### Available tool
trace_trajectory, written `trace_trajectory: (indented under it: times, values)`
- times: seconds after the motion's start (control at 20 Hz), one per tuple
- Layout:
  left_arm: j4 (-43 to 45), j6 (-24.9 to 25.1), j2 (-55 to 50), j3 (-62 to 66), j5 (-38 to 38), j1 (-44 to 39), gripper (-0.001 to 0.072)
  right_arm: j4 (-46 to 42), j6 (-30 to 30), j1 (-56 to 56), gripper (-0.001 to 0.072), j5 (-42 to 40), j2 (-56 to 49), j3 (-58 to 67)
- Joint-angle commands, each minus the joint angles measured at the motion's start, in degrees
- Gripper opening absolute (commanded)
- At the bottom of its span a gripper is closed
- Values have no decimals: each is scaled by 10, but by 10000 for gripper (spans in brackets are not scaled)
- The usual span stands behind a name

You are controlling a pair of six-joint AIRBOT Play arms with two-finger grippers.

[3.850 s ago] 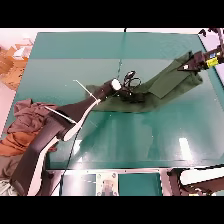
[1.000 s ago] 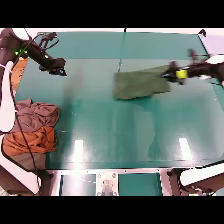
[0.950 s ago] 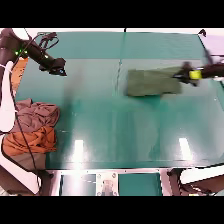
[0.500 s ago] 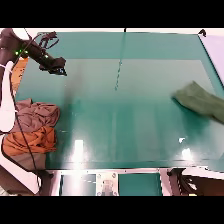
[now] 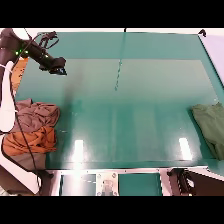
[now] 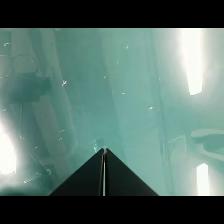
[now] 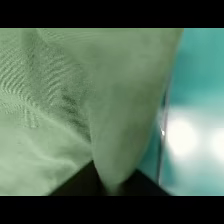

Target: Fold the shirts.

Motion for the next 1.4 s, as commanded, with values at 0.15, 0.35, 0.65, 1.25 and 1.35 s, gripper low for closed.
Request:
trace_trajectory:
  times: [0.15,0.35,0.65,1.25,1.35]
  values:
    - [2,2,0,0,-4,0,20,-123,47,2,487,182,6,97]
    - [17,-2,13,0,-14,0,18,-105,89,45,80,285,12,237]
    - [49,-47,102,-69,-28,-19,17,8,9,394,16,165,20,270]
    - [62,-93,381,-580,75,-110,20,5,2,817,17,61,20,132]
    - [58,-94,381,-580,75,-110,20,5,2,820,16,61,20,132]
